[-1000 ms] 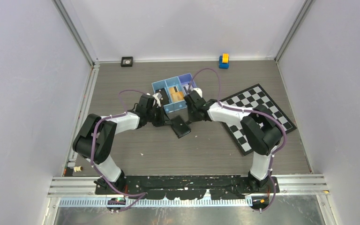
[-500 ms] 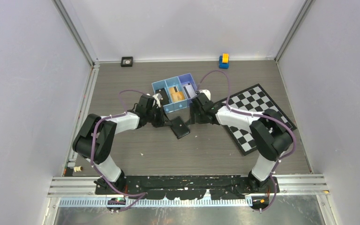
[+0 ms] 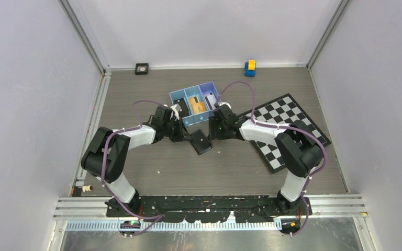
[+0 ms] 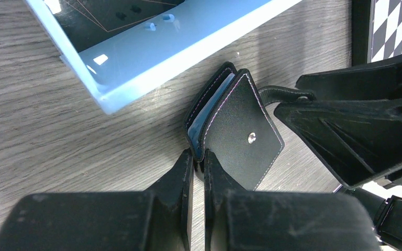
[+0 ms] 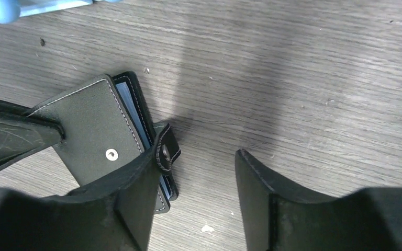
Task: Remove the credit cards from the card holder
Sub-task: Open the card holder at the center of the board.
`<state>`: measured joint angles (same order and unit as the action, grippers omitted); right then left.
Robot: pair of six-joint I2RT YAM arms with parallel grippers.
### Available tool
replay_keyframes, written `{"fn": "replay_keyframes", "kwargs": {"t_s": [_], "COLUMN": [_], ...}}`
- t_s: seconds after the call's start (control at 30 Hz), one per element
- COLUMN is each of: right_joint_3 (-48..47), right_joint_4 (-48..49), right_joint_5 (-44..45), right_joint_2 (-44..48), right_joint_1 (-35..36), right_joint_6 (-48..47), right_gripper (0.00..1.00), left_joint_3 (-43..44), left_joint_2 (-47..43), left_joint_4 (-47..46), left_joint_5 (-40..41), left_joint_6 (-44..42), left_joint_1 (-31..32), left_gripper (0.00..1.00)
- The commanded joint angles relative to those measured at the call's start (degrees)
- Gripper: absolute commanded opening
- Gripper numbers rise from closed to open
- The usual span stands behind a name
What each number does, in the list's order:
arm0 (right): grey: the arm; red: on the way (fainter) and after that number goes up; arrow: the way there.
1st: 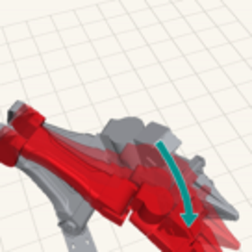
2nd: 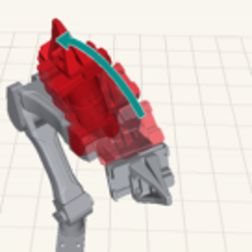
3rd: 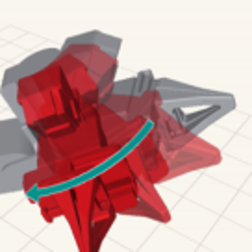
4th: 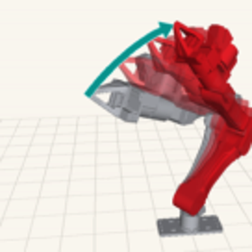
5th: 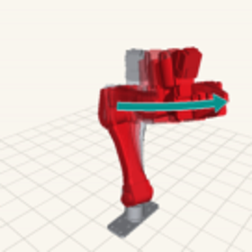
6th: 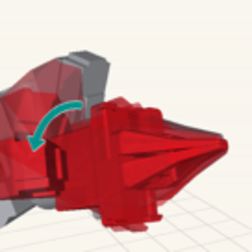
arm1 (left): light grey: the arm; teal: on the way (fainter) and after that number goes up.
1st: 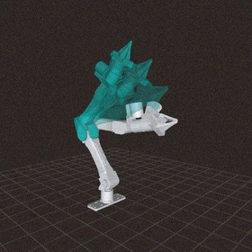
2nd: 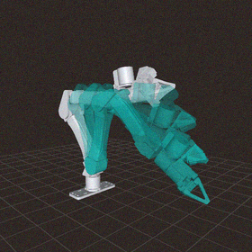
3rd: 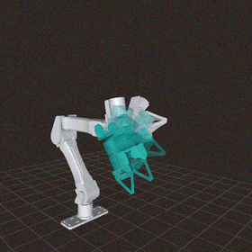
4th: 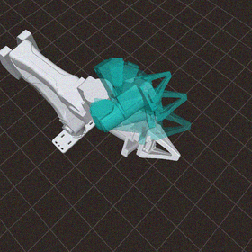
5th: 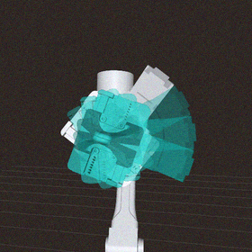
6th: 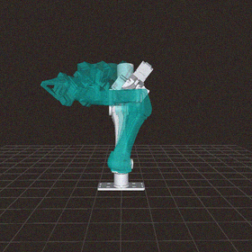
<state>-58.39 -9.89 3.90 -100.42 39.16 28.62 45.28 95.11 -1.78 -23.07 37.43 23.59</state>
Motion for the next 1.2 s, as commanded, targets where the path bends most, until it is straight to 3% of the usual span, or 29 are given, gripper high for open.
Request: {"fn": "replay_keyframes", "kwargs": {"t_s": [0.0,0.13,0.23,0.3,0.43,0.57,0.6,0.7,0.73,1.17], "right_joint_3": [-2.5,-3.9,-5.7,-4.8,0.1,5.6,6.5,7.9,8.3,9.2], "right_joint_4": [2.1,3.4,2.9,4.0,9.4,16.4,17.6,19.7,20.3,22.9], "right_joint_5": [-2.0,-4.2,-8.9,-10.3,-9.6,-11.5,-12.3,-13.6,-13.9,-15.9], "right_joint_2": [-1.0,-4.5,-6.8,-5.7,0.5,6.7,7.8,9.8,10.1,11.1], "right_joint_1": [0.2,0.2,0.2,0.2,0.2,0.2,0.3,0.3,0.3,1.6], "right_joint_6": [0.3,-1.2,-1.6,-1.3,-0.6,1.4,1.6,1.9,2.1,2.1], "right_gripper": [0.52,0.32,0.08,0.01,0.01,0.01,0.01,0.01,0.0,0.01], "left_joint_3": [0.6,0.7,0.7,0.6,0.3,-0.7,-1.3,-3.2,-3.5,-5.1], "left_joint_2": [-0.1,0.1,0.0,-0.5,-1.7,-3.1,-3.6,-5.2,-5.7,-5.4], "left_joint_4": [1.2,1.0,1.3,1.5,1.6,0.9,0.0,-3.8,-4.3,-10.3], "left_joint_5": [-0.7,-0.8,-0.9,-0.6,0.5,-0.4,-1.2,-4.1,-4.4,-9.6], "left_joint_6": [-1.2,-1.1,-0.9,-0.7,-0.6,0.2,0.7,1.9,2.0,4.6], "left_joint_1": [-0.1,-0.1,-0.1,-0.1,-0.1,-0.1,-0.1,-0.1,-0.1,0.0], "left_gripper": [0.0,0.0,0.0,0.03,0.12,0.33,0.39,0.7,0.75,0.98]}}
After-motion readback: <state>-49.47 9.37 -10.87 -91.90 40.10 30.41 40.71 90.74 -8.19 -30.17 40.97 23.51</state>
